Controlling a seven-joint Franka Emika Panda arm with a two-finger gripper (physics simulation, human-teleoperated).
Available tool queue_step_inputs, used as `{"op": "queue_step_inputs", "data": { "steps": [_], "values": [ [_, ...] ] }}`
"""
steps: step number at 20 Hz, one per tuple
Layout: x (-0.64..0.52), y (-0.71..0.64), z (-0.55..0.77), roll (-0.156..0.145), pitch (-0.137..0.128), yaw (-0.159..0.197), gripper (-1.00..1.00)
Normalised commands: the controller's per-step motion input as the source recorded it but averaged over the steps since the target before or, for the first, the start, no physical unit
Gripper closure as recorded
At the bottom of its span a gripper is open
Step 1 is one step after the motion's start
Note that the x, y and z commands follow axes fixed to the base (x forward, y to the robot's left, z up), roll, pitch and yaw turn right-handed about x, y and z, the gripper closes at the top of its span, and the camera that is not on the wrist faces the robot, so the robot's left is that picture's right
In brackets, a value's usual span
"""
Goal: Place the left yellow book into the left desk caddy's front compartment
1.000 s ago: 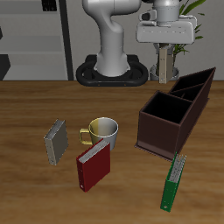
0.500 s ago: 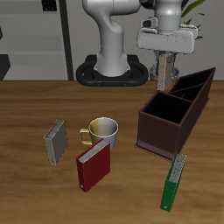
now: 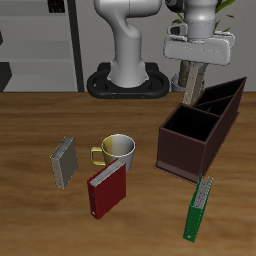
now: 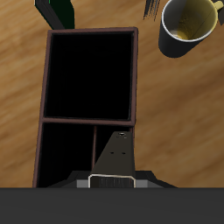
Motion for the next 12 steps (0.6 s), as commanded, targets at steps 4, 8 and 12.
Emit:
{"op": "queue_step_inputs", "data": {
  "steps": [4,8,12],
  "values": [
    [-0.01,0.07,-0.06,0.015,0.003,-0.001,1.0],
    [-0.03,0.07,-0.05,0.013,0.005,-0.015,1.0],
    [0.03,0.02,-0.05,0.011,0.002,0.002,1.0]
  ]
}}
